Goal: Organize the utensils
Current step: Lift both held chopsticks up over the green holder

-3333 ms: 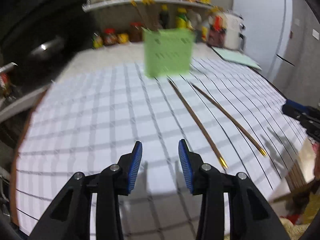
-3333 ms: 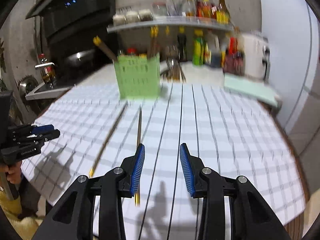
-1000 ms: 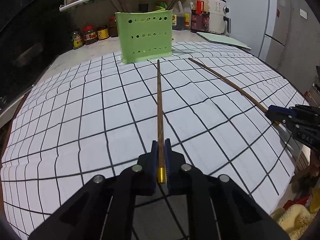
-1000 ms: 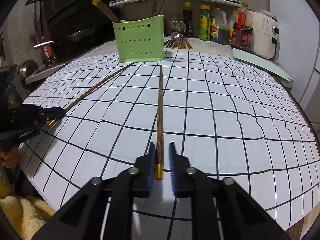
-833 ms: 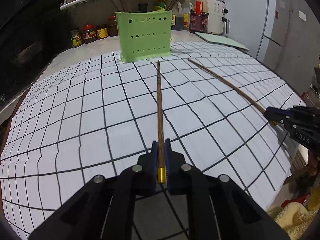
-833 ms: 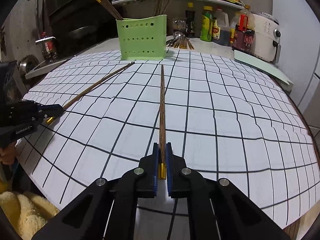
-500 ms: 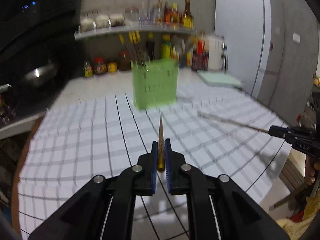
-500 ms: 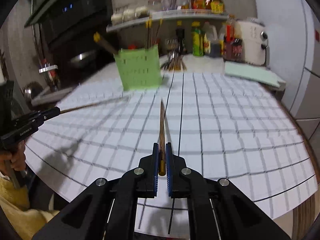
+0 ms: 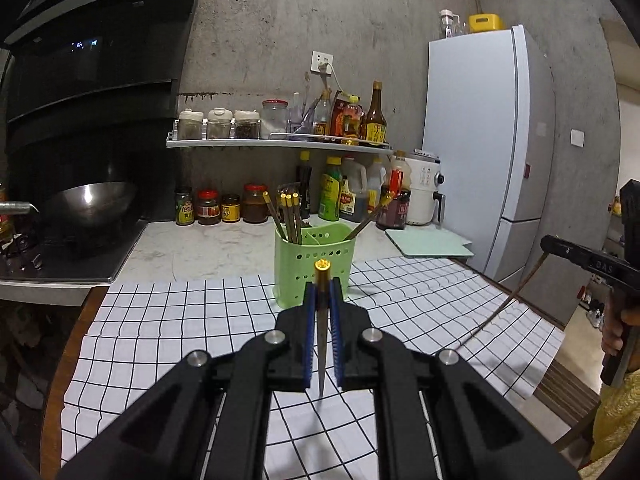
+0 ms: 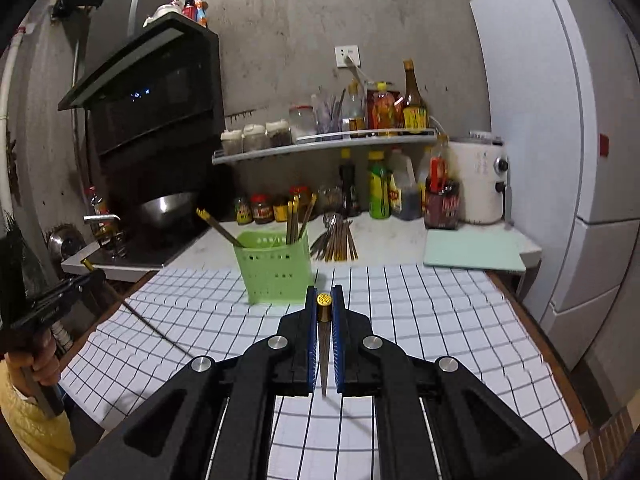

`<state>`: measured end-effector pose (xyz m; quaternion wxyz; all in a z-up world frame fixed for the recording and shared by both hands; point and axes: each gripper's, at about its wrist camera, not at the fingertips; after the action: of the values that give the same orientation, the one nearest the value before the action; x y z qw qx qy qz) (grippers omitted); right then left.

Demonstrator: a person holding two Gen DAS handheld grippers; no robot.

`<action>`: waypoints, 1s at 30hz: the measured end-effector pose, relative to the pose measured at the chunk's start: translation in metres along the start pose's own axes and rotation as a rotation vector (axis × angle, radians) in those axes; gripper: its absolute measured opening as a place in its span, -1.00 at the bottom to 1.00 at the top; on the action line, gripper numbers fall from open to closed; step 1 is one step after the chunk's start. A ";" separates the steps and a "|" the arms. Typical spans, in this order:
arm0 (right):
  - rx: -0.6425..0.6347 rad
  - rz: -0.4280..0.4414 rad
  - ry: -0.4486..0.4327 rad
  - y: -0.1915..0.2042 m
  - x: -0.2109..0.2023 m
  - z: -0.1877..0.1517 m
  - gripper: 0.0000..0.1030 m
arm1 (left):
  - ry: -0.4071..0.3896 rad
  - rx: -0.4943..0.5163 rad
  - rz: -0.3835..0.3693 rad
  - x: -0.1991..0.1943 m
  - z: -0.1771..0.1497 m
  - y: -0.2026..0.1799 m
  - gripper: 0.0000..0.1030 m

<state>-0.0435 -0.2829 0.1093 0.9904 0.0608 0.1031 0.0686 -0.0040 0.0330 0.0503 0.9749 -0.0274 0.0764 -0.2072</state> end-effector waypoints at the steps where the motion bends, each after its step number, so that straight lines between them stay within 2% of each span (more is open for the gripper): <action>1: -0.004 0.001 -0.004 0.000 0.000 0.003 -0.86 | -0.005 -0.004 0.002 0.000 0.001 0.001 -0.87; 13: -0.051 -0.008 -0.009 0.010 0.016 0.004 -0.86 | 0.004 -0.024 -0.041 -0.005 0.002 0.007 -0.87; 19: -0.078 -0.023 -0.024 0.013 0.017 -0.001 -0.86 | 0.043 -0.022 -0.059 -0.009 0.002 0.004 -0.87; 22: -0.080 -0.022 0.010 0.014 0.021 -0.008 -0.86 | 0.046 0.003 -0.049 -0.008 0.000 -0.002 -0.87; 27: -0.069 -0.027 0.154 0.008 0.044 -0.045 -0.86 | 0.140 0.013 -0.045 0.016 -0.021 -0.007 -0.87; 30: -0.053 -0.035 0.189 0.004 0.049 -0.057 -0.86 | 0.253 0.006 -0.029 0.038 -0.044 -0.008 -0.87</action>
<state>-0.0086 -0.2654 0.0448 0.9786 0.0262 0.1954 0.0593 0.0200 0.0088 0.0022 0.9545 0.0008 0.1979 -0.2232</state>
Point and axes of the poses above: each gripper's, at about its wrist camera, not at the fingertips, and x roughly the way its jaws point, y to its left, z to its top, and after that the axes turned 12 degrees about -y, right-handed
